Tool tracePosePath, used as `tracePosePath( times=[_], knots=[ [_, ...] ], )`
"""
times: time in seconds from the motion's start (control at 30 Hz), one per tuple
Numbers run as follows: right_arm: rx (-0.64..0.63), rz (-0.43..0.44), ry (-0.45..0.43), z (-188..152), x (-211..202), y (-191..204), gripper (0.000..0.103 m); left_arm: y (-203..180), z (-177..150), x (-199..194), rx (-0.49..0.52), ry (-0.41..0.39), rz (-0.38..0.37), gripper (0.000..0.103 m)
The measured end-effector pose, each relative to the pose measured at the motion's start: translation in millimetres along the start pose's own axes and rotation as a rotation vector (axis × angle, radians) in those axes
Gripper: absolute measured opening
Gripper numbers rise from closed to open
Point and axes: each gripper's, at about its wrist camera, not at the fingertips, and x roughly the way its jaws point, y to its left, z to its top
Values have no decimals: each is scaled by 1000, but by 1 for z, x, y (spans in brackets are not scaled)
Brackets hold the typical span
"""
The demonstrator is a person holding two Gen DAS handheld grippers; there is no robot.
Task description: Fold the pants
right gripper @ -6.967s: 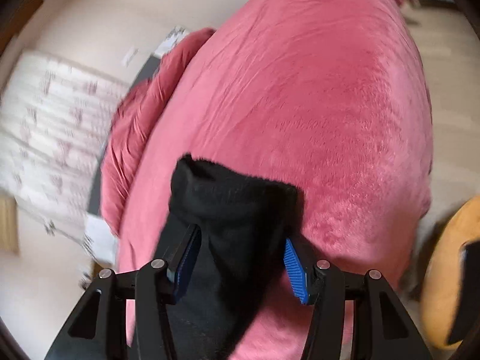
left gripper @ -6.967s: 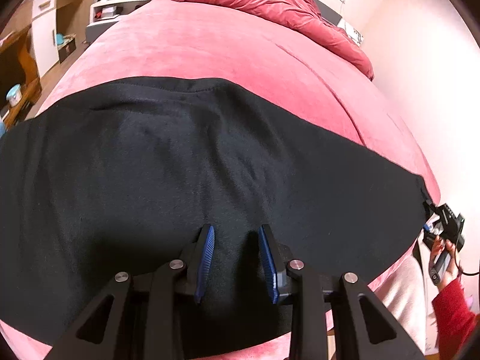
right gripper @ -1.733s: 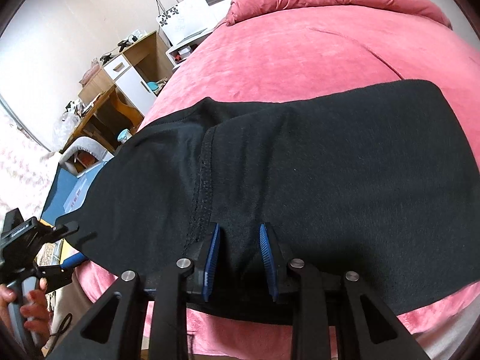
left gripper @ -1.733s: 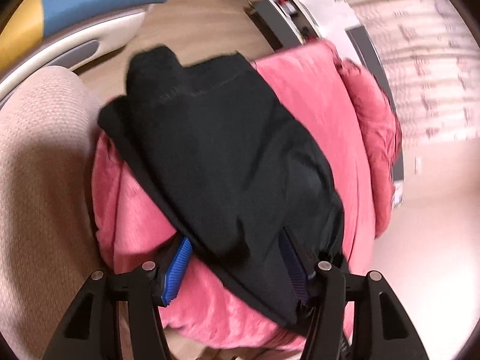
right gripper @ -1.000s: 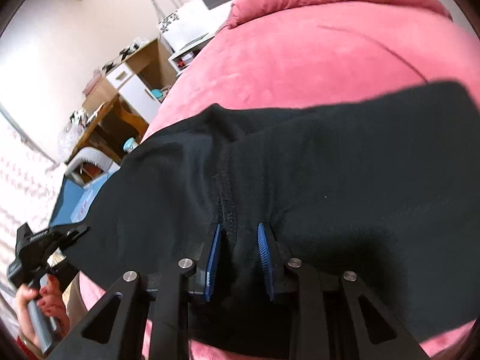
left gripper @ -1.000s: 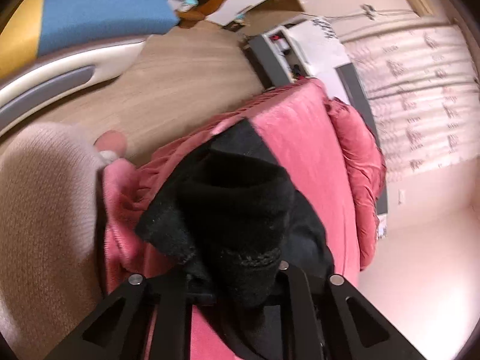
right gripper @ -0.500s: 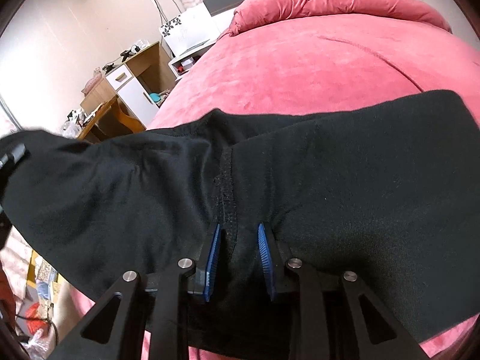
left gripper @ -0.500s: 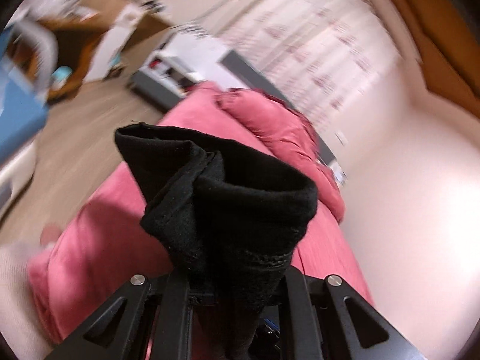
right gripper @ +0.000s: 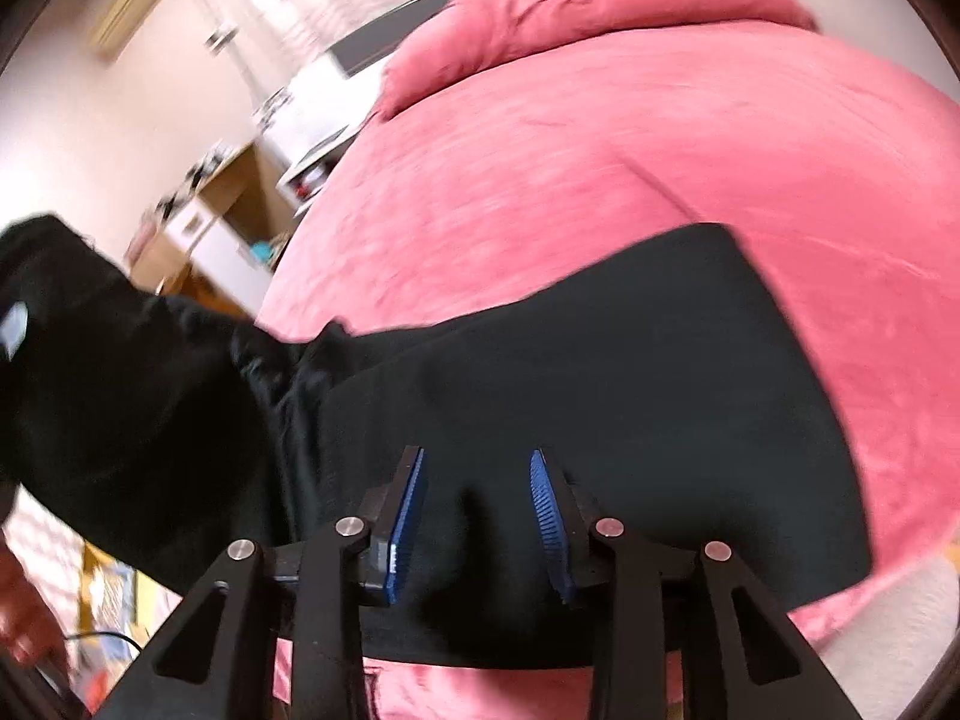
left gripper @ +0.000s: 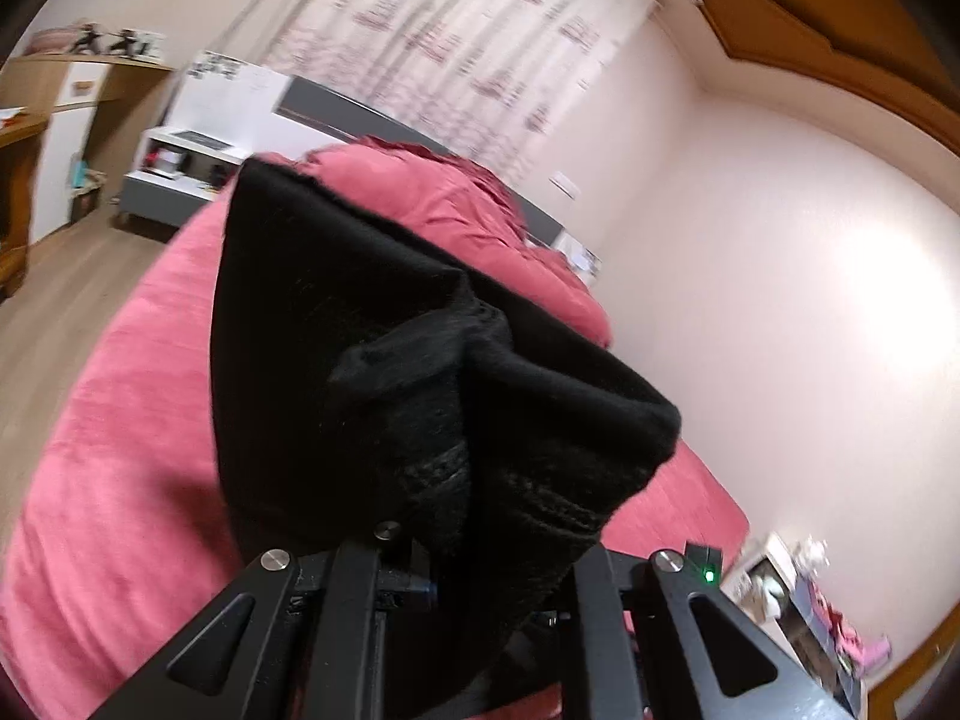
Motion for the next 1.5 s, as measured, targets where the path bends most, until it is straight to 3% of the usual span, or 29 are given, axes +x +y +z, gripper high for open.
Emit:
tracePosePath(
  times=[0.17,0.53,0.73,0.97,1.03,1.13,1.23,1.3,1.37,1.43,1.5],
  knots=[
    [117,8,-57,6,-25,-35,41,-22,-8,37,31,78,-64,13],
    [221,-57,-164,10,-68,-86,45,-50,-40,140,108,289,-168,13],
    [284,-91,-197,9,-84,-111,45,-72,-55,197,183,377,-147,13],
    [326,-109,-210,7,-89,-124,45,-90,-80,234,295,440,-88,14],
    [326,-107,-202,6,-87,-123,45,-96,-87,253,340,483,-41,25],
    [318,-100,-191,5,-84,-119,45,-102,-101,248,376,490,-25,33],
    [294,-101,-189,5,-84,-112,45,-108,-97,242,371,498,-105,47],
    [279,-89,-187,4,-84,-108,51,-104,-93,231,359,518,-199,50],
    [268,-78,-179,4,-83,-104,57,-98,-88,227,374,529,-247,50],
    [261,-69,-163,3,-80,-100,57,-87,-86,215,381,541,-267,50],
    [252,-58,-146,3,-77,-96,57,-72,-74,200,352,497,-253,50]
  ],
)
